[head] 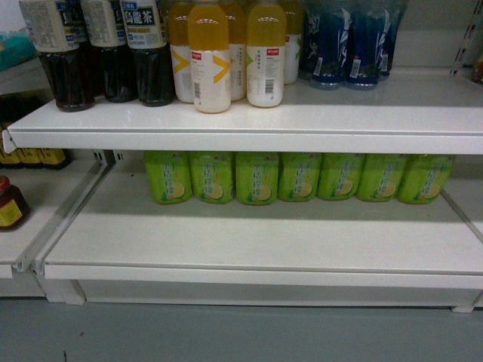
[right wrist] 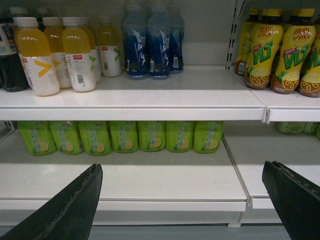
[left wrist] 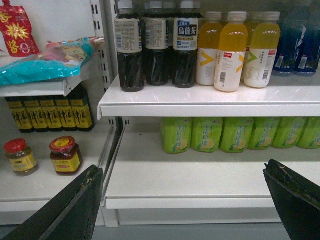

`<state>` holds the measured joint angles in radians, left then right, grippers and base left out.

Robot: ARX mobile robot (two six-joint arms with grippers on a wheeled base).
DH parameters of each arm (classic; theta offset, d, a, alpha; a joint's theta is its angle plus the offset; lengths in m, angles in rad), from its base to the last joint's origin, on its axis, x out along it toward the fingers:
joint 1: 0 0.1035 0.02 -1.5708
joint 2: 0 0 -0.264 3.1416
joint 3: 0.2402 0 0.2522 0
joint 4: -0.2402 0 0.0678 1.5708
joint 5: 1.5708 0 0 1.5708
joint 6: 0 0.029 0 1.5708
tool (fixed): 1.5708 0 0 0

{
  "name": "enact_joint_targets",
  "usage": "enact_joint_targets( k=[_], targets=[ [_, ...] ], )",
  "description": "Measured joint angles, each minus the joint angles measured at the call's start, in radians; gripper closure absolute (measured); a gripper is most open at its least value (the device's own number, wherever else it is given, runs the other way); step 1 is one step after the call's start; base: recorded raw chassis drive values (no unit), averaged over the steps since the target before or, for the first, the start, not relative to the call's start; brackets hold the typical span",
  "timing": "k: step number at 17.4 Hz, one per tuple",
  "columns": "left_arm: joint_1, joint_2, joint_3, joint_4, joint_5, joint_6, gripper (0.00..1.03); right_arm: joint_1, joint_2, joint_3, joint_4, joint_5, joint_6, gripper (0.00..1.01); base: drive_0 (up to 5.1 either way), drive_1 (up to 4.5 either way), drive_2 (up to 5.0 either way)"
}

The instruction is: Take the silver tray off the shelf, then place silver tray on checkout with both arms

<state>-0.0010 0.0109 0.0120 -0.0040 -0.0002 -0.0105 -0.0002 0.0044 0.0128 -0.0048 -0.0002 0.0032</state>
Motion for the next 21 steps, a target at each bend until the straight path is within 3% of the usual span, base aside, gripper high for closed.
enact_joint_targets(
  k=[21],
  targets=[
    [0.000, 0.000, 0.000, 0.000, 0.000, 0.000, 0.05, 0.000, 0.000, 0.000, 0.001, 0.000, 0.000, 0.03, 0.0, 0.00, 0.0]
  ],
)
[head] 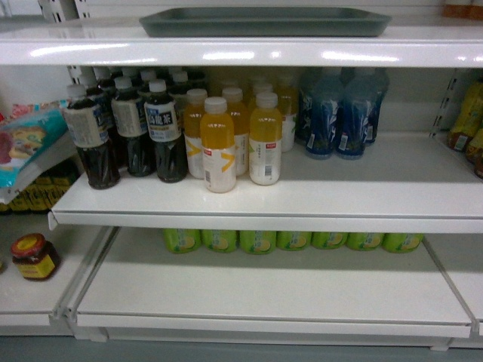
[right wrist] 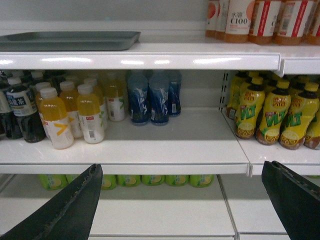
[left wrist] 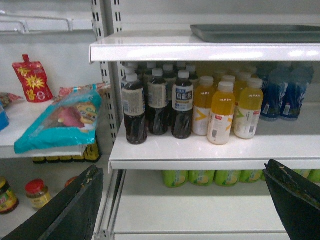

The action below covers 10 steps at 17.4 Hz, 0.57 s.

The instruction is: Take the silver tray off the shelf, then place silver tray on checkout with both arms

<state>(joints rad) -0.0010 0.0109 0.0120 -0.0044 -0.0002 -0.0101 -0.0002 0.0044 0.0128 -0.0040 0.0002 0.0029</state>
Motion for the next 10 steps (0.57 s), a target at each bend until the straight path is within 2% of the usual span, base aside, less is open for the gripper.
enact_joint_targets(
  k=[10],
  targets=[
    [0.000, 0.000, 0.000, 0.001, 0.000, 0.000, 0.05, 0.000, 0.000, 0.000, 0.000, -0.001, 0.000, 0.03, 0.0, 0.00, 0.0]
  ],
)
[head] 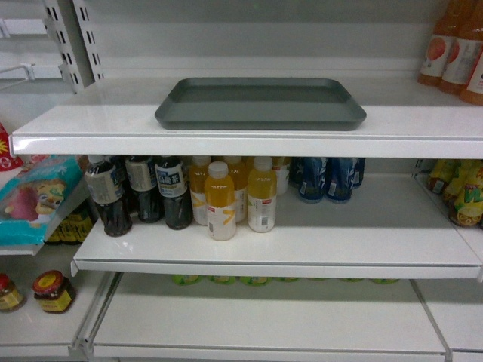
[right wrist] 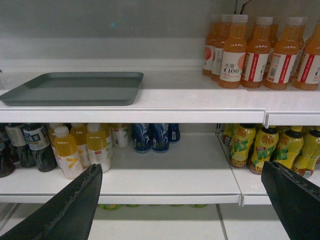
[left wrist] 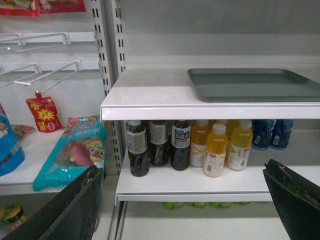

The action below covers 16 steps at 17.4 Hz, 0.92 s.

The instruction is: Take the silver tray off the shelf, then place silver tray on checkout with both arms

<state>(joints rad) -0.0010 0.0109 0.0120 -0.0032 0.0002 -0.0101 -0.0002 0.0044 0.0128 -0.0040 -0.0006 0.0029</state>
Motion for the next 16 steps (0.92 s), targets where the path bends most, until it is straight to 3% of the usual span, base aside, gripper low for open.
enact_joint_targets(
  k=[7, 13, 16],
  targets=[
    [0.000, 0.000, 0.000, 0.000, 0.000, 0.000, 0.05, 0.000, 0.000, 0.000, 0.000, 0.000, 0.000, 0.03, 0.0, 0.00, 0.0],
    [0.000, 0.000, 0.000, 0.001, 0.000, 0.000, 0.05, 0.000, 0.000, 0.000, 0.001, 0.000, 0.000, 0.03, 0.0, 1.38, -1.3],
    [0.000, 0.000, 0.000, -0.001, 0.000, 0.000, 0.05, 0.000, 0.000, 0.000, -0.001, 0.000, 0.000, 0.03, 0.1, 4.38, -4.3]
  ],
)
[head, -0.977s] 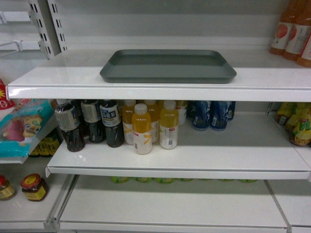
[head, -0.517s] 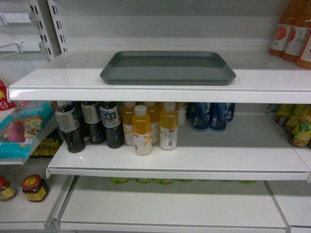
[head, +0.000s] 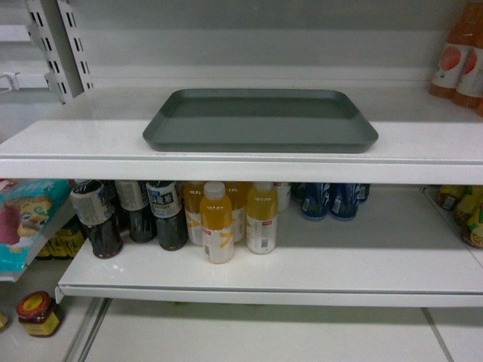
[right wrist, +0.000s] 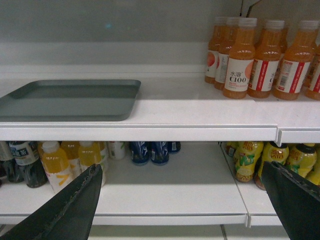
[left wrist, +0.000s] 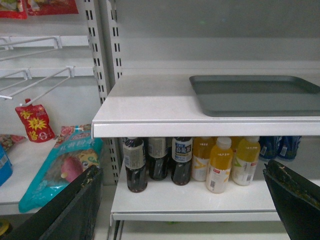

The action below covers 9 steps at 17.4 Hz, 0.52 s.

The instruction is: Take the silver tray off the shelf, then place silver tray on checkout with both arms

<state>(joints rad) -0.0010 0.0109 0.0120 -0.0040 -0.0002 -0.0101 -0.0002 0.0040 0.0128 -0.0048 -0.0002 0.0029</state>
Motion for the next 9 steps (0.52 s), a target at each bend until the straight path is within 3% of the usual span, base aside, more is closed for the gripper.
enact_joint_targets(
  k=[9],
  targets=[
    [0.000, 0.000, 0.000, -0.001, 0.000, 0.000, 0.05, 0.000, 0.000, 0.000, -0.002, 0.000, 0.000, 0.03, 0.0, 4.33, -4.3]
  ],
)
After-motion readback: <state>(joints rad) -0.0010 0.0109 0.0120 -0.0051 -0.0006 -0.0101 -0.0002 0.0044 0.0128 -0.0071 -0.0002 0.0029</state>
